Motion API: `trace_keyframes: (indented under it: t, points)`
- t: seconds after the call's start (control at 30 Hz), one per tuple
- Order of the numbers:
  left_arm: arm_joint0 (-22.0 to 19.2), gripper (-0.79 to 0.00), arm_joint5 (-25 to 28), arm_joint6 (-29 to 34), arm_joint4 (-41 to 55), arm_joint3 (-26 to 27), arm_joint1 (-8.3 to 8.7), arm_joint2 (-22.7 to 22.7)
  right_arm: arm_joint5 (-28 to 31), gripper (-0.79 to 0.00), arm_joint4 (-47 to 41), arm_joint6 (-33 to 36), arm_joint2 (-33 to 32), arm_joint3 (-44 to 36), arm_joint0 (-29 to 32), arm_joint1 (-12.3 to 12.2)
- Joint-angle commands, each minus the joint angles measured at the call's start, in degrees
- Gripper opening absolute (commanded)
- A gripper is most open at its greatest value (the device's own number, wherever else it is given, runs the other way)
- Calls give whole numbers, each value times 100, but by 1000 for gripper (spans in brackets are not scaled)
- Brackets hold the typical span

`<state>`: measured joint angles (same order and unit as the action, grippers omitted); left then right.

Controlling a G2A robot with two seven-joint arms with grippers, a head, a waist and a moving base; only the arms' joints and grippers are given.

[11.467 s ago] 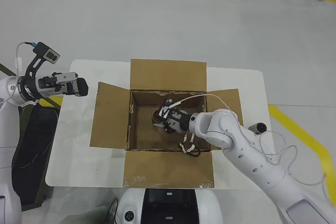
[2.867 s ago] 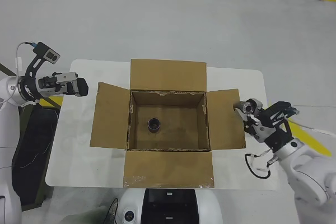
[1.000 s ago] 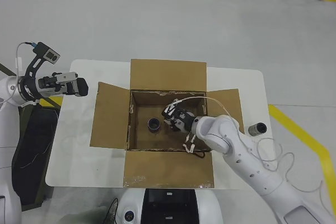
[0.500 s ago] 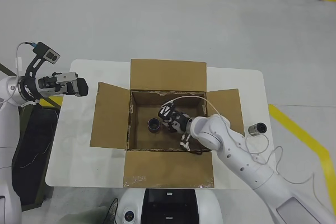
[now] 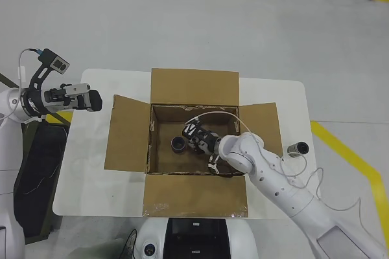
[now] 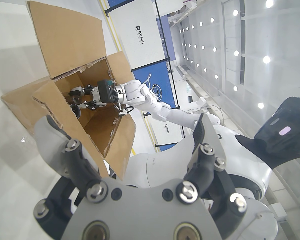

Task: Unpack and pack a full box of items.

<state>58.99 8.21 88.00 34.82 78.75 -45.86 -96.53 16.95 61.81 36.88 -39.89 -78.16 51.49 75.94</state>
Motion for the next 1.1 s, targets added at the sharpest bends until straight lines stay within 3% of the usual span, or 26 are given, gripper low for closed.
trace_keyframes:
  t: [0.0, 0.1, 0.53, 1.07]
  points:
    - [0, 0, 0, 0, 0, 0, 0, 0, 16, -323, 30, 36, -26, -38, 10, -1]
    - [0, 0, 0, 0, 0, 0, 0, 0, 35, -283, 108, 85, -104, -155, 41, -21]
    - [0, 0, 0, 0, 0, 0, 0, 0, 255, -240, 354, 471, -903, -1572, 555, -280]
    - [0, 0, 0, 0, 0, 0, 0, 0, 561, -231, 178, 858, -2185, -3256, 1576, -605]
